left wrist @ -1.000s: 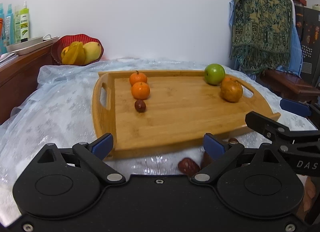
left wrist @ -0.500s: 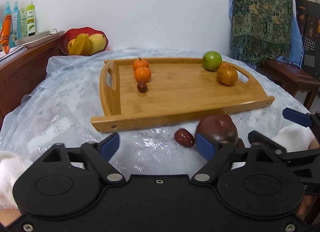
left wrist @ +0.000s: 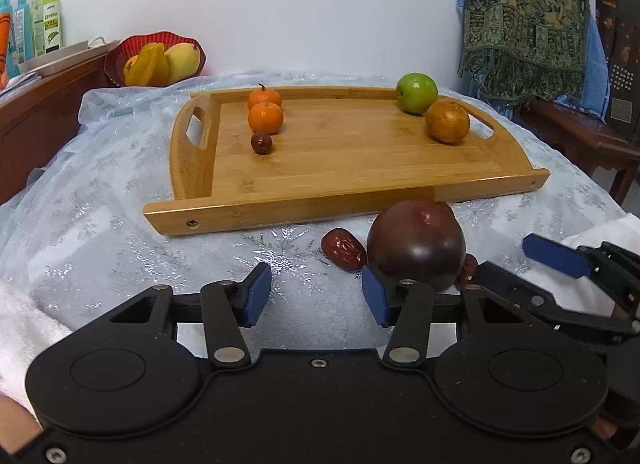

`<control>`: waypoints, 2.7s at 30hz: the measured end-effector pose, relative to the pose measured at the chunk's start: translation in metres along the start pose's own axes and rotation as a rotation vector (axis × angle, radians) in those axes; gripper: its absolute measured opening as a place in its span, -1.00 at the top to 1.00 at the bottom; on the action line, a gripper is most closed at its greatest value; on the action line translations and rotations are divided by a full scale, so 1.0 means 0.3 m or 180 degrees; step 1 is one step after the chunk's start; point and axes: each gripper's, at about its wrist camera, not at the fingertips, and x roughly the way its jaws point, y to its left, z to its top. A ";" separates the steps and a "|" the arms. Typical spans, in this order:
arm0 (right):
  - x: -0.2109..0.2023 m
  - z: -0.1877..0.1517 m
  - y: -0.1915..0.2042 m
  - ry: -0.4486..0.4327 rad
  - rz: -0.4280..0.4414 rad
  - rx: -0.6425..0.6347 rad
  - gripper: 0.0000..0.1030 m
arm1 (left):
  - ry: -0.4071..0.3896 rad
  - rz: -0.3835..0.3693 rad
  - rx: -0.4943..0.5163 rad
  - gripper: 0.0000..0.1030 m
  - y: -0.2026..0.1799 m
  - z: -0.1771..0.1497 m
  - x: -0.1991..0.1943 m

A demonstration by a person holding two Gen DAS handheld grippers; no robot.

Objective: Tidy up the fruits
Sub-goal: 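Grasp a red date with the left tool while the right tool grasps another date, then carry both held red dates over the bamboo tray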

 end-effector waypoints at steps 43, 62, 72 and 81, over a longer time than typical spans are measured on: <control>0.098 -0.017 0.015 0.0024 -0.0113 0.0106 0.29 | -0.0250 0.0250 -0.0076 0.50 -0.058 0.000 0.084; 0.085 -0.014 0.016 -0.0045 -0.0170 0.0093 0.55 | -0.0428 0.0309 -0.0051 0.54 -0.067 0.002 0.030; 0.053 0.074 -0.069 -0.0328 -0.0288 0.0182 0.55 | -0.0550 0.0388 -0.0080 0.54 -0.020 0.081 -0.007; 0.152 0.162 -0.205 -0.0333 -0.0506 0.0240 0.55 | -0.0525 0.0433 -0.0266 0.54 0.064 0.172 0.039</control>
